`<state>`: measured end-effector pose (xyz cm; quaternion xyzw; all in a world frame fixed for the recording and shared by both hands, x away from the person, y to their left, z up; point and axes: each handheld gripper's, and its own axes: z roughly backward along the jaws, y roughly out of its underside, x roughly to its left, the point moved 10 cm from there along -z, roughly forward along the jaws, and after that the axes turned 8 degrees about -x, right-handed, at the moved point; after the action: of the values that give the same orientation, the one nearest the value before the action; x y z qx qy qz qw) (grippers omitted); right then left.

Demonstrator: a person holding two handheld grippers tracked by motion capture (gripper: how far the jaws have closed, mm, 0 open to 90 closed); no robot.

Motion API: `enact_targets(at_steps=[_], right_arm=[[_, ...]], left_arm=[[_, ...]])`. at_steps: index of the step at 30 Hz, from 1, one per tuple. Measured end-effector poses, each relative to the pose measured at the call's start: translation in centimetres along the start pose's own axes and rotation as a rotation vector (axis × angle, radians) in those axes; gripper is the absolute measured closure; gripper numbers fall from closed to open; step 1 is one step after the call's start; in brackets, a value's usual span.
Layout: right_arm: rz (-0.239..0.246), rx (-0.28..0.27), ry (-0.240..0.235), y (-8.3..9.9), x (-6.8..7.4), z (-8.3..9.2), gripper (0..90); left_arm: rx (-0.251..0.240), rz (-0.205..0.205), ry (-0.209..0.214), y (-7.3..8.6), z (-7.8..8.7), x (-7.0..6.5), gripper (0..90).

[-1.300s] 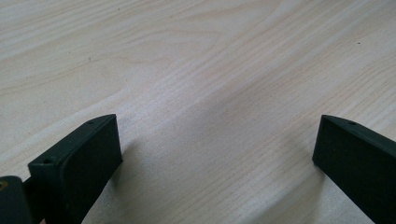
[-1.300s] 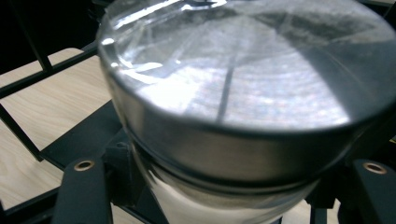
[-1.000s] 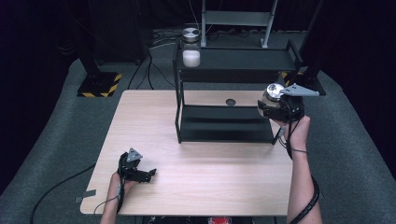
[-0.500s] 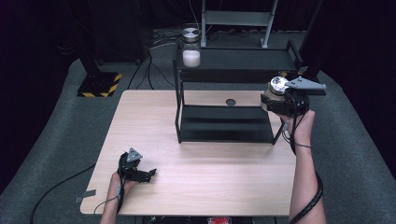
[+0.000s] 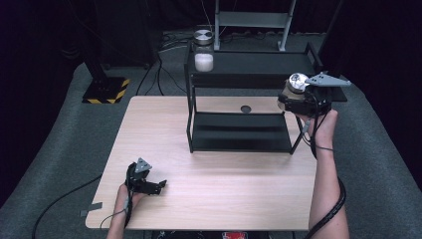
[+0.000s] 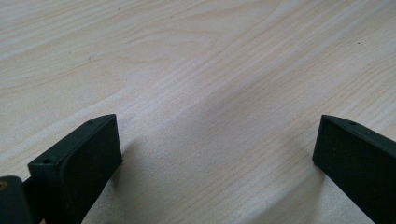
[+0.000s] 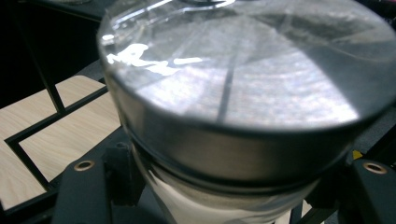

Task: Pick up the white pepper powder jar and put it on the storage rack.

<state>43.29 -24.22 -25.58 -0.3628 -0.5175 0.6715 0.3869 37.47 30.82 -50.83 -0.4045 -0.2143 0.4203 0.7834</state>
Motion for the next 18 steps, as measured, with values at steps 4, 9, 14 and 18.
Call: enact_targets(at_steps=[4, 9, 14, 18], right_arm=[[0.002, -0.003, 0.001, -0.5, -0.2, 0.0, 30.2], [0.004, -0.004, 0.006, -1.3, -0.4, 0.1, 30.2], [0.001, -0.009, 0.003, -2.1, -0.6, 0.1, 30.3], [0.007, -0.007, 0.005, -2.8, -0.7, 0.1, 30.2]], left_arm=[[-0.002, 0.003, -0.001, 0.0, 0.0, 0.0, 0.3], [-0.002, 0.003, 0.000, 0.0, 0.0, 0.0, 0.3], [-0.001, 0.003, 0.000, 0.0, 0.0, 0.0, 0.3], [-0.002, 0.003, 0.000, 0.0, 0.0, 0.0, 0.3]])
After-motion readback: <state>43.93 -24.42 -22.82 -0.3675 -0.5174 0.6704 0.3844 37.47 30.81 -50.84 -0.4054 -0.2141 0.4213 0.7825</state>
